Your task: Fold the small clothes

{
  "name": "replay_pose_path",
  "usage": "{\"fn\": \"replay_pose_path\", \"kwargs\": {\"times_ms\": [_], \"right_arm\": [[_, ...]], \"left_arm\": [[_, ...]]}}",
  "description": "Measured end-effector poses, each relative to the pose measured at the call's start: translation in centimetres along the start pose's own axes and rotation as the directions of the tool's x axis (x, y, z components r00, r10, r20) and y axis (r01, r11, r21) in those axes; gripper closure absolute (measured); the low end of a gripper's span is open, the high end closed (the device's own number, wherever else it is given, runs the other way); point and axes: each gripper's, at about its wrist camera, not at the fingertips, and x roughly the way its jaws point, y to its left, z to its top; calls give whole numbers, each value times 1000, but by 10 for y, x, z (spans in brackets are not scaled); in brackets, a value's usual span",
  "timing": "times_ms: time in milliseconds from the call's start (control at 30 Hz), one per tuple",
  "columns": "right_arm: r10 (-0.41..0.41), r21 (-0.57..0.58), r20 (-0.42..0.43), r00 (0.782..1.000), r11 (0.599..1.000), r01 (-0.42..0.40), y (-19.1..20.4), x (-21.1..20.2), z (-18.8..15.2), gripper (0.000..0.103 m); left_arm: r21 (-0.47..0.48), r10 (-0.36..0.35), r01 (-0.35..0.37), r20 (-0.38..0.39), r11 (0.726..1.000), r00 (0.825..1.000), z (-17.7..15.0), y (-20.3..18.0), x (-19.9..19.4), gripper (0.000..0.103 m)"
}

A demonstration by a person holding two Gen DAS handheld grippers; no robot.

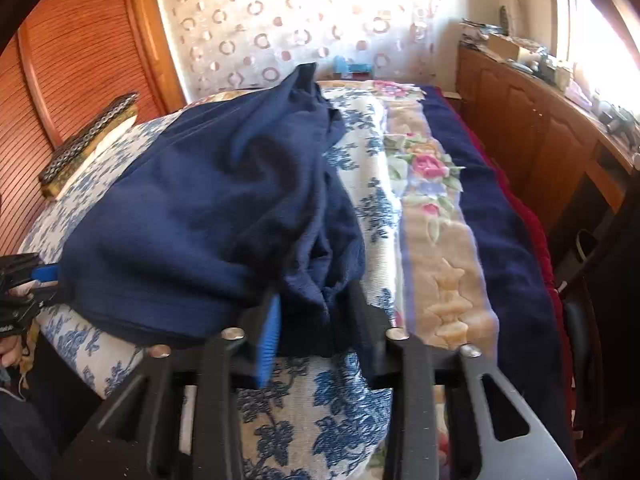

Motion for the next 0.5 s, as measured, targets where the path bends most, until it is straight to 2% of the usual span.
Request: {"fn": "replay_pose_path", "kwargs": {"times_ms": [67, 167, 267, 400, 500], "right_arm": [[4, -13, 5, 1000, 1000, -4, 2, -2, 0, 93], [16, -9, 31, 999, 1000, -16, 4, -9, 2, 95], [43, 8, 105, 994, 999, -44, 2, -29, 11, 96], [71, -2, 209, 975, 997, -72, 4, -55, 46, 96], [65, -33, 246, 967, 998, -58, 9, -55, 79, 96]], "left_arm": [[-2, -9, 9, 2, 1000, 1000, 0, 1, -1, 93], [8, -8, 8, 29, 1000, 1000, 3, -1, -8, 98], [6, -27, 26, 91, 1000, 996, 15, -1, -26, 98], [-8, -25, 27, 180, 1000, 983, 46, 9, -49, 99], [-25, -3, 9, 219, 1000, 976, 77, 25, -54, 99]]}}
